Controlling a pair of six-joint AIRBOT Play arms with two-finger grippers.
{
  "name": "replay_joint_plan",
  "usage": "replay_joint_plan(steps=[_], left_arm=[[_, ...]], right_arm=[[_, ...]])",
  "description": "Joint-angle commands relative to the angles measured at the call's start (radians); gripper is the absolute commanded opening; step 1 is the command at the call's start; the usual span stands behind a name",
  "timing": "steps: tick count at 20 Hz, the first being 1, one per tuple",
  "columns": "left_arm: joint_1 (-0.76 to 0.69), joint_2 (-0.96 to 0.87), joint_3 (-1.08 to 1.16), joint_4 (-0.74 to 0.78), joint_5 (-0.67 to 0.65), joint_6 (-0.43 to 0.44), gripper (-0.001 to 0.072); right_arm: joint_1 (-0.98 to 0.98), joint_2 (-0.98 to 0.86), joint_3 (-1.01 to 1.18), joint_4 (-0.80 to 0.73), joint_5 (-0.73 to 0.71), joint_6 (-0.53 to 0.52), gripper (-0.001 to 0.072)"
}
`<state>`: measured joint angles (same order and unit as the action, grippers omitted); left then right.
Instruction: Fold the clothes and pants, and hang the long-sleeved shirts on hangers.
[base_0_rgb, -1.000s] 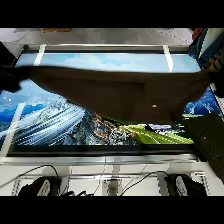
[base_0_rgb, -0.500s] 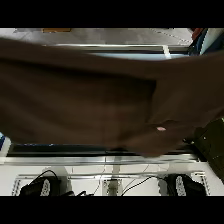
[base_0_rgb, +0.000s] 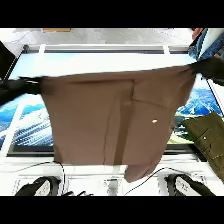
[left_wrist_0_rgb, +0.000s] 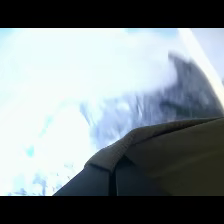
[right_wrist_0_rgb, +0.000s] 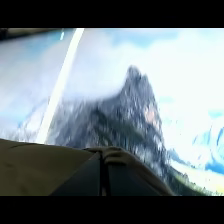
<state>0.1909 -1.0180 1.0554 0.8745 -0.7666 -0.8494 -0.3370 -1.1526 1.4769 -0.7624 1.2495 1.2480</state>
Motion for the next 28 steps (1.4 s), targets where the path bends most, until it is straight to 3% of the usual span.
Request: replay_joint_plan(steps=[1, 5, 8, 11, 14, 17, 26, 27, 28], left_arm=[[-0.093, -0.273, -0.021, -0.015, 0.199, 0.047, 0.0019], [-0.161, -0.383, -0.021, -0.015, 0.521, 0.047, 0.0020], [-0.165, -0.382, -0.021, -0.014, 0.553, 0.047, 0.0020], [-0.133, -0.361, -0.021, -0.010, 0.408, 0.047, 0.0019], [-0.062, -0.341, -0.021, -0.006, 0.120, 0.047, 0.0019], [0.020, -0.342, -0.021, -0.006, -0.143, 0.046, 0.0018], [0.036, -0.449, -0.023, 0.083, -0.274, 0.015, 0.0019], [0.034, -0.459, -0.023, 0.084, -0.270, 0.016, 0.0047], [0.034, -0.461, -0.023, 0.084, -0.267, 0.016, 0.0276]], right_arm=[[0.103, -0.282, 0.001, -0.034, -0.060, 0.007, 0.0021], [0.163, -0.458, 0.001, -0.036, -0.314, 0.007, 0.0021], [0.161, -0.485, 0.001, -0.093, -0.341, 0.008, 0.0021], [0.156, -0.471, 0.002, -0.259, -0.167, 0.008, 0.0021], [0.156, -0.469, 0.001, -0.377, 0.059, 0.008, 0.0021], [0.156, -0.469, -0.001, -0.384, 0.176, 0.008, 0.0021], [0.157, -0.468, -0.263, -0.394, 0.077, 0.017, 0.0021], [0.157, -0.468, -0.263, -0.389, 0.059, 0.030, 0.0029], [0.157, -0.465, -0.260, -0.385, 0.046, 0.047, 0.0178]])
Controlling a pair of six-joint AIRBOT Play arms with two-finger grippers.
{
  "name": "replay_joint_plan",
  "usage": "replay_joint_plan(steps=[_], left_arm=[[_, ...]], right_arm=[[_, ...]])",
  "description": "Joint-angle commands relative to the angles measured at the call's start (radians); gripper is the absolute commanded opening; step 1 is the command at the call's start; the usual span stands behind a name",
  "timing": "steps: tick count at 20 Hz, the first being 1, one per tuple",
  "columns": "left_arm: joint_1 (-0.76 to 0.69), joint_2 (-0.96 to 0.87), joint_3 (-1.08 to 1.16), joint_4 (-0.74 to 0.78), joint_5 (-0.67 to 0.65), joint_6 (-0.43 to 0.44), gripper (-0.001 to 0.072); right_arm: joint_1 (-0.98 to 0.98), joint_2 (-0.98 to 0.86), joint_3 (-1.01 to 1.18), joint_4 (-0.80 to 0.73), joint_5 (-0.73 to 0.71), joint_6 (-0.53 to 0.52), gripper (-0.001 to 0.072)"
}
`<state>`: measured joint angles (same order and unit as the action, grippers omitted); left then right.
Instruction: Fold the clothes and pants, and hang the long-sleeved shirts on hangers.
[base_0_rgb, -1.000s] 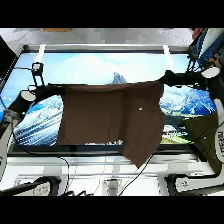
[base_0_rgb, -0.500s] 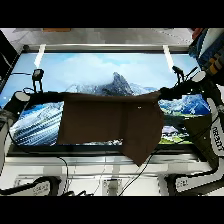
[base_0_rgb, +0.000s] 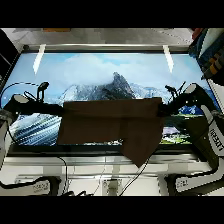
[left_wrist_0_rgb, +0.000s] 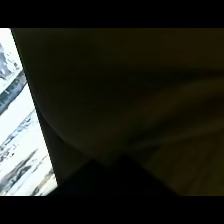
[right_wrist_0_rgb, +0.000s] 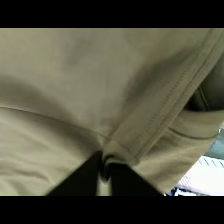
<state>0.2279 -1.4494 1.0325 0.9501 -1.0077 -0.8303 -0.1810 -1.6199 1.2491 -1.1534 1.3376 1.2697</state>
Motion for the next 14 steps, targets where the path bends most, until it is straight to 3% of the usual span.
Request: replay_joint_plan(steps=[1, 2, 5, 8, 10, 11, 14], left_arm=[[-0.002, -0.026, 0.003, 0.008, -0.026, -0.003, 0.0606], [-0.001, -0.021, 0.006, 0.008, -0.027, -0.008, 0.0720], [0.002, 0.023, 0.023, 0.013, -0.040, -0.008, 0.0720], [0.019, 0.124, 0.055, 0.107, -0.105, -0.039, 0.0695], [0.044, 0.224, 0.064, 0.170, -0.191, -0.108, 0.0475], [0.059, 0.277, 0.064, 0.192, -0.238, -0.106, 0.0422], [0.105, 0.396, 0.064, 0.229, -0.278, -0.105, 0.0409]], right_arm=[[0.001, 0.008, -0.023, 0.009, -0.047, 0.029, 0.0413], [0.001, 0.016, -0.007, 0.009, -0.042, 0.031, 0.0590], [0.001, 0.050, 0.074, -0.021, 0.029, 0.031, 0.0621], [0.001, 0.117, 0.145, -0.131, 0.196, -0.002, 0.0607], [-0.002, 0.218, 0.116, -0.173, 0.279, -0.084, 0.0445], [-0.013, 0.288, 0.069, -0.170, 0.267, -0.097, 0.0402], [-0.061, 0.503, -0.150, -0.167, 0.237, -0.135, 0.0403]])
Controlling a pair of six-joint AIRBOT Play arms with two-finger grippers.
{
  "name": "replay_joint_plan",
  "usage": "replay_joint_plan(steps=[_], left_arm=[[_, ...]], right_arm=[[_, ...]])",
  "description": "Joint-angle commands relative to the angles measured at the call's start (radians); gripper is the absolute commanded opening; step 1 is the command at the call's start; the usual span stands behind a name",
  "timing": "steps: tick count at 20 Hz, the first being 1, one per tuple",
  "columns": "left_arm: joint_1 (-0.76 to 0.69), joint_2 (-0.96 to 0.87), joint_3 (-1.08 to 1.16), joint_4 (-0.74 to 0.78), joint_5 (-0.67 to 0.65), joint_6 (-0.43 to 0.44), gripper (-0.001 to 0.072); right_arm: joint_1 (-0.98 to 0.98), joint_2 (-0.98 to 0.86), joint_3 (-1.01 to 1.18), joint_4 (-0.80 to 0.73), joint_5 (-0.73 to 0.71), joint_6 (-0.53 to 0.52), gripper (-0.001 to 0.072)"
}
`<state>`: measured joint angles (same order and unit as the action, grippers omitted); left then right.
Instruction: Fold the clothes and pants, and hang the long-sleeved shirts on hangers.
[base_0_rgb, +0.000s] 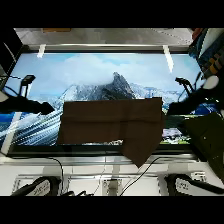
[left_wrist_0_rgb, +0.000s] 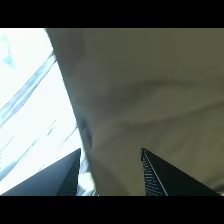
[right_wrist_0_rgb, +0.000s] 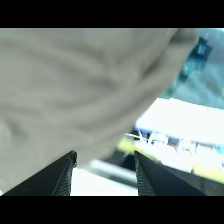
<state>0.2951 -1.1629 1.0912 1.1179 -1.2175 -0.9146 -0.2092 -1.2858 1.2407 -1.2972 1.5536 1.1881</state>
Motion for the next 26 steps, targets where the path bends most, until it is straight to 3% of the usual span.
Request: replay_joint_plan(steps=[1, 5, 7, 11, 13, 15, 20, 23, 26], left_arm=[[0.054, 0.130, 0.005, 0.060, -0.068, -0.021, 0.0409], [0.067, 0.144, 0.004, 0.043, -0.072, -0.029, 0.0409], [0.067, 0.144, 0.004, 0.026, -0.073, -0.029, 0.0410], [0.067, 0.135, -0.002, 0.021, -0.081, -0.029, 0.0412], [0.067, 0.134, -0.002, 0.022, -0.087, -0.029, 0.0412], [0.067, 0.134, -0.002, 0.022, -0.086, -0.029, 0.0412], [0.067, 0.134, -0.002, 0.023, -0.086, -0.029, 0.0412], [0.068, 0.134, -0.002, 0.023, -0.086, -0.029, 0.0412], [0.069, 0.134, -0.013, 0.046, -0.100, -0.029, 0.0412]], right_arm=[[-0.053, 0.233, -0.229, -0.015, 0.008, -0.053, 0.0402], [-0.072, 0.482, -0.632, 0.077, -0.099, -0.033, 0.0365], [-0.072, 0.558, -0.797, 0.147, -0.211, 0.038, 0.0367], [-0.063, 0.546, -0.800, 0.151, -0.317, 0.184, 0.0370], [-0.063, 0.495, -0.800, 0.145, -0.334, 0.187, 0.0383], [-0.063, 0.407, -0.800, 0.164, -0.320, 0.153, 0.0459], [-0.063, 0.151, -0.800, 0.310, -0.302, -0.024, 0.0447], [-0.063, 0.061, -0.800, 0.332, -0.351, -0.059, 0.0440], [-0.063, 0.045, -0.799, 0.336, -0.380, -0.113, 0.0281]])
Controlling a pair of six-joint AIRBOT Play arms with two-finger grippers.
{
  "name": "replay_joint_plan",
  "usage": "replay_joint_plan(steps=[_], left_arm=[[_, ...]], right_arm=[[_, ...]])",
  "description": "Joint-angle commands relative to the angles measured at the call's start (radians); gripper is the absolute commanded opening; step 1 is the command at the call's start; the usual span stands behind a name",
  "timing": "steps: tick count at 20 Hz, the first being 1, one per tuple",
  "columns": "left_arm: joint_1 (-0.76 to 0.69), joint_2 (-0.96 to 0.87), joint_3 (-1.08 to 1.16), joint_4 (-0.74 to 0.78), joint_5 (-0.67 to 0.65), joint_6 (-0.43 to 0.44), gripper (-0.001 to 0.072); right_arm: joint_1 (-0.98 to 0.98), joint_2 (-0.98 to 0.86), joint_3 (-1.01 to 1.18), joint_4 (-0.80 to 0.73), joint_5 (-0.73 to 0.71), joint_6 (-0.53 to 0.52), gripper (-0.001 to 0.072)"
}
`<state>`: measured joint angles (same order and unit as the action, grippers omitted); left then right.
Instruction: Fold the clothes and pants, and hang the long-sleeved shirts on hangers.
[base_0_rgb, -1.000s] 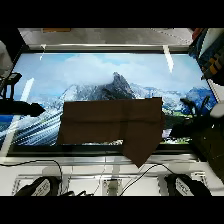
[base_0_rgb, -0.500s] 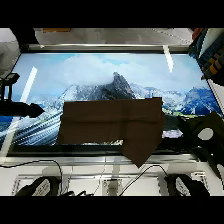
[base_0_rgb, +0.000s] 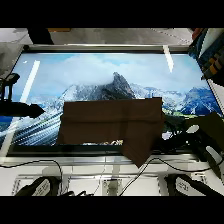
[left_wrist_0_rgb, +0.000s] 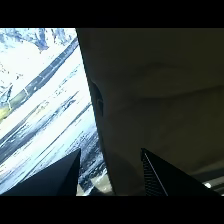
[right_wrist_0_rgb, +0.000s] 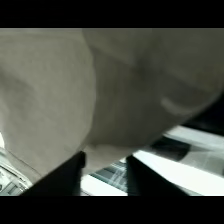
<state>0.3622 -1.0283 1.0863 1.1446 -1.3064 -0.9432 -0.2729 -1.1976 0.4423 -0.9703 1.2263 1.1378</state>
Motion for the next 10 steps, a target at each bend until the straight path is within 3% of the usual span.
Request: replay_joint_plan(steps=[1, 2, 3, 8, 10], left_arm=[[0.002, -0.001, -0.027, 0.038, -0.013, -0.001, 0.0412], [0.006, -0.001, -0.055, 0.053, -0.013, -0.002, 0.0412], [0.020, -0.001, -0.094, 0.056, -0.013, -0.004, 0.0411], [0.125, -0.001, -0.378, -0.012, 0.034, -0.003, 0.0414], [0.124, -0.001, -0.481, -0.012, 0.082, -0.003, 0.0576]], right_arm=[[0.001, -0.040, -0.001, 0.010, -0.051, -0.074, 0.0179], [0.001, -0.037, -0.001, 0.019, -0.052, -0.078, 0.0070], [0.001, -0.032, -0.001, 0.035, -0.049, -0.079, 0.0022], [0.001, -0.004, -0.001, 0.059, -0.042, -0.086, 0.0022], [0.001, -0.001, -0.001, 0.061, -0.041, -0.085, 0.0022]])
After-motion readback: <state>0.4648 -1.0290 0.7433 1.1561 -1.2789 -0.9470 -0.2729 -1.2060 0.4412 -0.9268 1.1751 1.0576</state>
